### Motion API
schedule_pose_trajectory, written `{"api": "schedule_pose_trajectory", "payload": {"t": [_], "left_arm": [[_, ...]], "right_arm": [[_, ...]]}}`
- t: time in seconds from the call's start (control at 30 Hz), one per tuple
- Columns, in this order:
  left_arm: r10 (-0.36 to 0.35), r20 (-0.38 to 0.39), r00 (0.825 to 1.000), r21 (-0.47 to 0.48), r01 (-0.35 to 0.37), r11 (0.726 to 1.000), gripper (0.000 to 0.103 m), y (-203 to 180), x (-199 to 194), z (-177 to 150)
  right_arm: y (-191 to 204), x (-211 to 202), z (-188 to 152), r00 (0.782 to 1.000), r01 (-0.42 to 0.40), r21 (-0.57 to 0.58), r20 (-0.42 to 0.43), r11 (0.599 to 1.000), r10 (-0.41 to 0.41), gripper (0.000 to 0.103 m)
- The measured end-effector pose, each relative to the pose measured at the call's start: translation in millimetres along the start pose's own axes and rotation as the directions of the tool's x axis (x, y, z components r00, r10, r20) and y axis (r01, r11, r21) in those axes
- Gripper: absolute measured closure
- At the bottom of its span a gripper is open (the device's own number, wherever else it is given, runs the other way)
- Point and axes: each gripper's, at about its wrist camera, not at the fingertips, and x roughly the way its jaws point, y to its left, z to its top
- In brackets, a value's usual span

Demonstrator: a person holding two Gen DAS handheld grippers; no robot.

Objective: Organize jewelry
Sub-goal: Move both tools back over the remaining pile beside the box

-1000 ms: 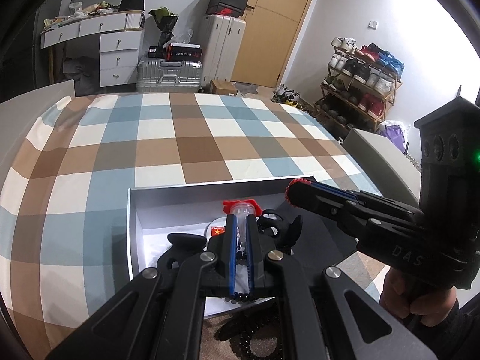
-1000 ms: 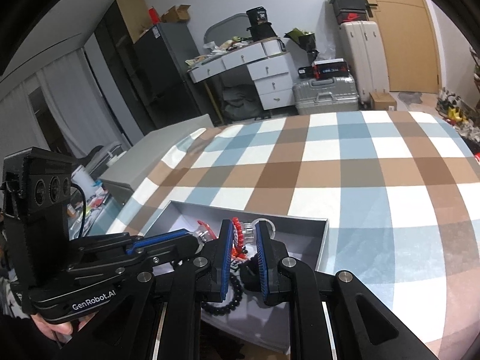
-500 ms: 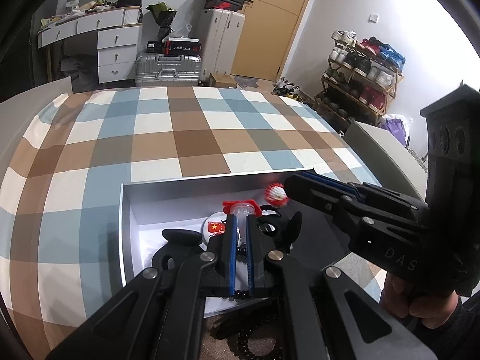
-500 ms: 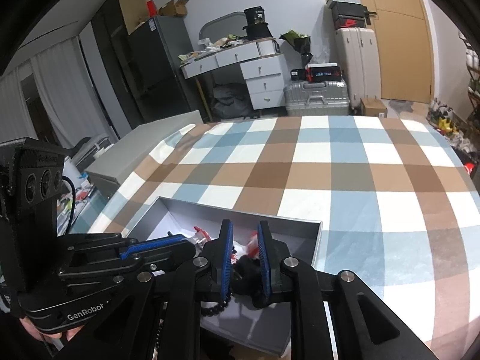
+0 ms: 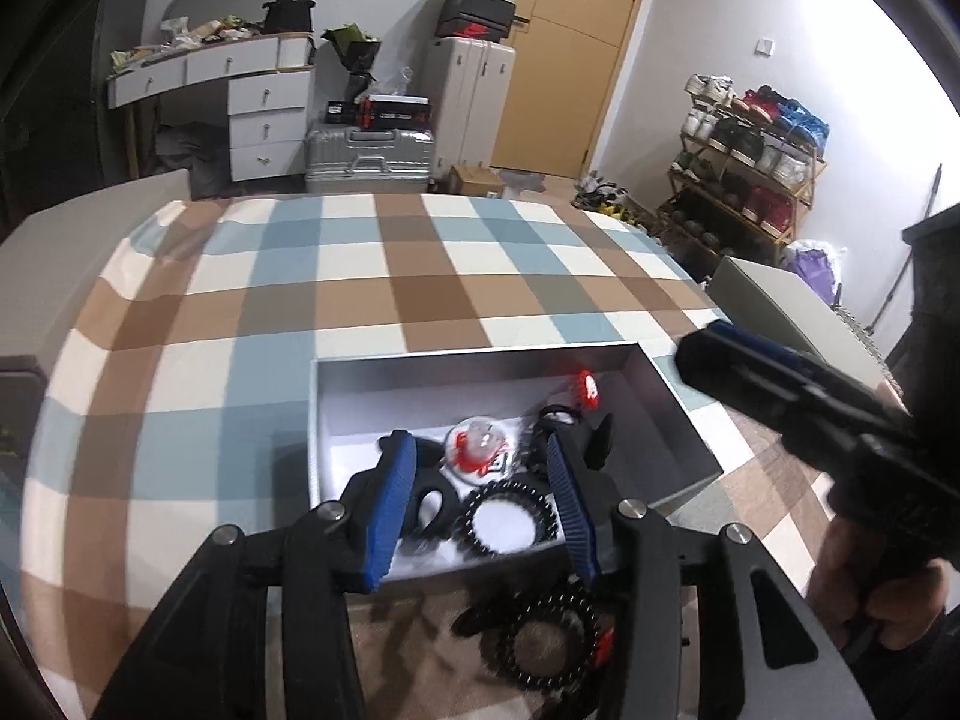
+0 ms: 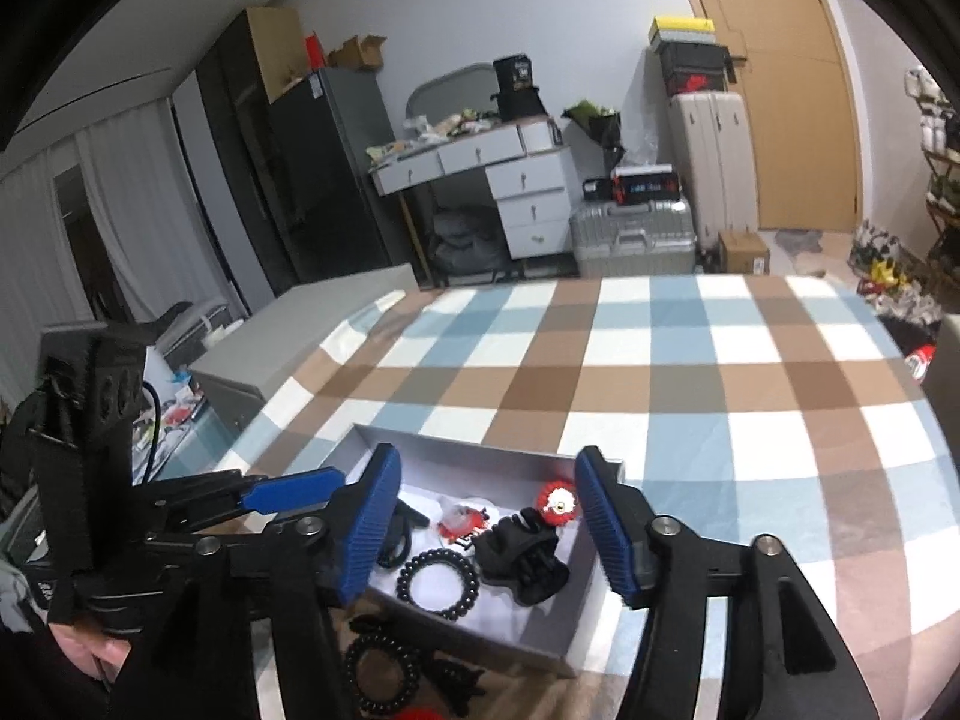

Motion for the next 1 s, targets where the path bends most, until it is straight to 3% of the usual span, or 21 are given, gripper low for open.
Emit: {"api": "schedule_pose_trajectory", "payload": {"t": [0.2,0.33,0.57,0.7,0.93,1.0], "left_arm": [[0.031,0.022,0.999,0.006,-0.031,1.000,0.062,-1,-16,-8],[0.051,0.028,0.998,-0.011,-0.051,0.999,0.055,2,-25,-15],[0.064,0.026,0.998,-0.035,-0.063,0.997,0.053,1,-35,-32],[0.075,0.030,0.997,-0.056,-0.073,0.996,0.035,2,-40,-43],[0.086,-0.015,0.996,-0.060,-0.087,0.994,0.034,-2,-36,-71],[0.092,-0.018,0.996,-0.062,-0.093,0.994,0.023,-3,-35,-78]], "right_arm": [[4,-24,-8,0.999,0.030,0.003,0.019,1.000,-0.030,0.035],[7,-43,-17,0.998,0.052,0.009,0.042,0.999,-0.052,0.029],[14,-64,-37,0.996,0.067,-0.003,0.057,0.998,-0.067,0.019],[20,-71,-50,0.997,0.068,-0.001,0.048,0.998,-0.068,0.011],[27,-70,-76,0.998,0.066,0.004,-0.014,0.998,-0.066,0.006],[27,-68,-83,0.997,0.066,0.006,-0.037,0.998,-0.066,0.006]]}}
